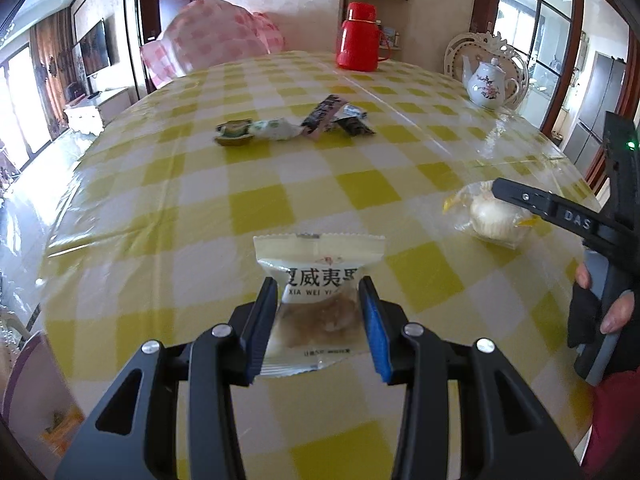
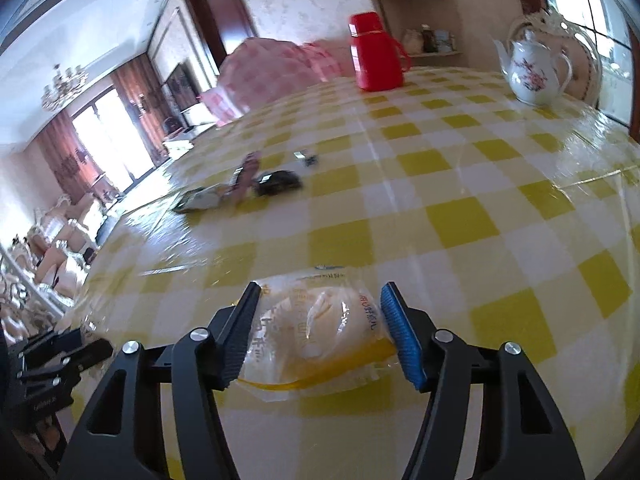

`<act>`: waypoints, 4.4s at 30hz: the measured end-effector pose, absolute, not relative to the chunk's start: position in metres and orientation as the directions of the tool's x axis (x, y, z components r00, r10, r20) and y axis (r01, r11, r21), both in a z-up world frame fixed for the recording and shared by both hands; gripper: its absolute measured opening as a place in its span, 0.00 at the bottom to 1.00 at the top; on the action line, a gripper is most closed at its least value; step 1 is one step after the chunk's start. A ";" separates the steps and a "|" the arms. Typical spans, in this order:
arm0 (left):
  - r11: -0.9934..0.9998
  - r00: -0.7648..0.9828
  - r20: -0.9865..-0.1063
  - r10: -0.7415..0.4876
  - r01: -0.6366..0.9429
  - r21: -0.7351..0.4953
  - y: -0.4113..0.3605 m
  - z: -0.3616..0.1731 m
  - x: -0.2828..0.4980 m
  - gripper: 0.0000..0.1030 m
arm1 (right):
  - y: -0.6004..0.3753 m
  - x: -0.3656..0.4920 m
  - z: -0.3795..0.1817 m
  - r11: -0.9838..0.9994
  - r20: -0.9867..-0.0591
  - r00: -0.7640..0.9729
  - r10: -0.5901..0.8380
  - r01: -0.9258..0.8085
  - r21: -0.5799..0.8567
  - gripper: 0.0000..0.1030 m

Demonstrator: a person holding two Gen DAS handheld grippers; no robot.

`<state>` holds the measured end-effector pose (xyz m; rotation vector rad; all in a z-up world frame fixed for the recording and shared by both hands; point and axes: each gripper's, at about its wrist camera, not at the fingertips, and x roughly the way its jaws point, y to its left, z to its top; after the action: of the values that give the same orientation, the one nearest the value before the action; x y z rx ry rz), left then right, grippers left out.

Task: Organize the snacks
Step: 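Lift both packets and carry them toward the purple box, then open both grippers over the purple box to drop the packets, then move both open grippers back over the remaining snacks, then grasp the black packet with the right gripper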

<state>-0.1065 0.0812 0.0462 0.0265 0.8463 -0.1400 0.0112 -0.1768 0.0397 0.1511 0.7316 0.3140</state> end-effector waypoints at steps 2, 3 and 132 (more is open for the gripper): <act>0.991 0.652 -0.751 -0.108 0.128 -0.032 0.089 0.045 -0.113 0.41 | -0.167 0.004 0.038 0.952 -0.637 0.708 0.305 -0.235 0.195 0.57; 0.992 0.651 -0.751 -0.108 0.123 -0.035 0.093 0.045 -0.116 0.41 | -0.165 0.004 0.038 0.954 -0.639 0.708 0.299 -0.236 0.184 0.57; 0.812 0.838 -0.542 -0.058 -0.276 -0.514 0.172 0.023 0.064 0.98 | -0.142 0.131 0.036 0.937 -0.692 0.656 0.301 -0.336 0.089 0.35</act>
<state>0.0643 0.1716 0.0226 -0.6193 0.5735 0.1231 0.1305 -0.1423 0.0363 -0.0480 0.7755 0.3615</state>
